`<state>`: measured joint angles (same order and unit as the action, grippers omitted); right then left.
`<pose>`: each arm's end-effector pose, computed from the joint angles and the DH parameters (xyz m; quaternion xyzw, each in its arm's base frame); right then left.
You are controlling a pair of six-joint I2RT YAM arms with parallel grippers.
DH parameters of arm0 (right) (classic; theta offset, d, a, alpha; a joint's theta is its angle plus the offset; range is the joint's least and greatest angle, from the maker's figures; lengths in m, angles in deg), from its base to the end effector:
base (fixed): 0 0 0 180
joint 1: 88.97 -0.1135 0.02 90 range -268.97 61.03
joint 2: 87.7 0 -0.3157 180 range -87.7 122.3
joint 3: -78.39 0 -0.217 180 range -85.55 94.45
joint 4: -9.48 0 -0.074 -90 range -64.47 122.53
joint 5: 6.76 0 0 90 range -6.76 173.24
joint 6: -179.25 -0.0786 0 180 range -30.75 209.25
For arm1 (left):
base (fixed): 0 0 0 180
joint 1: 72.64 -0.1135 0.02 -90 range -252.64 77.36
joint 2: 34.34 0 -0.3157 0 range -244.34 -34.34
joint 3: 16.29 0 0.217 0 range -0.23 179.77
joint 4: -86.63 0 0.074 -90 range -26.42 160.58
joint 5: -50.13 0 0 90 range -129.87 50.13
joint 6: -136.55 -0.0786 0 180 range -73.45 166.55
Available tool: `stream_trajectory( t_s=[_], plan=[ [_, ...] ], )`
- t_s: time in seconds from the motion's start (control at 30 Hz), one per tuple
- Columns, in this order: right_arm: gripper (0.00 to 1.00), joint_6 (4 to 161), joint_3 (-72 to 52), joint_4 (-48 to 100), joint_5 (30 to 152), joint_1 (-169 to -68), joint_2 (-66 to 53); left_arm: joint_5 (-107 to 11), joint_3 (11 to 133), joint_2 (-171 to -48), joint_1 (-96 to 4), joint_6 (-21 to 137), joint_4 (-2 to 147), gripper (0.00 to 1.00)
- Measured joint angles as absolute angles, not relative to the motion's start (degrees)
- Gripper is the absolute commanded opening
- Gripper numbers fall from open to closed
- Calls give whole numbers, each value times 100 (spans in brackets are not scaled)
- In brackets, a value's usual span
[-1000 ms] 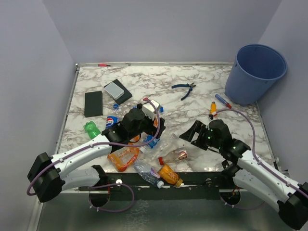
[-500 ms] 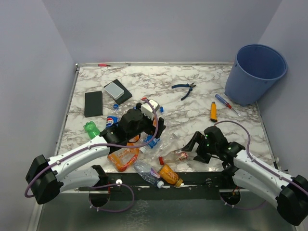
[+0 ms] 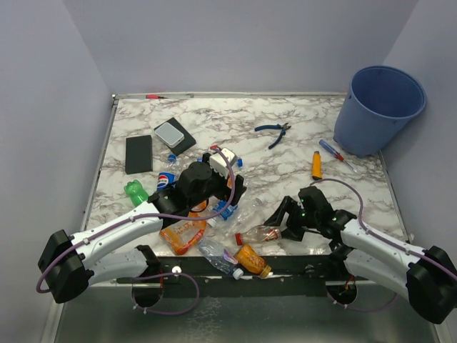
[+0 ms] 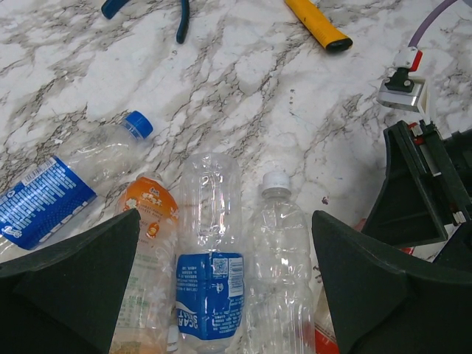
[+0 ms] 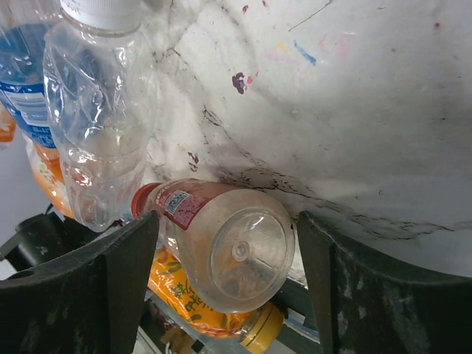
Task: Put the plastic bottles in the bin
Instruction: Pick up the plastic bottle at the center of the board.
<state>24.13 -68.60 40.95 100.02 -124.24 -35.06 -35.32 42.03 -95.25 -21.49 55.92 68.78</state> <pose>0.0902 0.0916 0.1754 0.1933 0.9139 0.3411 0.1052 0.1467 -0.1721 0.3264 0.2715 0.7748 -0.2591 0.5087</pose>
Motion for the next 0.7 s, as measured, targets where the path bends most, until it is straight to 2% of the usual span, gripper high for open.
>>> stream_trajectory(
  t_s=[0.2,0.33,0.47,0.7],
  plan=[
    [57,2421,-6924,3986,10069,-12494,-3464,-3534,4201,-9525,-2122,5592,6878,99],
    [48,2450,-6928,4069,10004,-12494,-3768,-3532,4198,-9522,-2118,5592,6878,99],
    [43,2664,-6607,4698,9547,-12500,-4386,-3527,4196,-9520,-2116,5592,6878,99],
    [41,3184,-5081,5553,8141,-12503,-4876,-3201,4150,-9330,-2114,5635,6941,99]
  ],
)
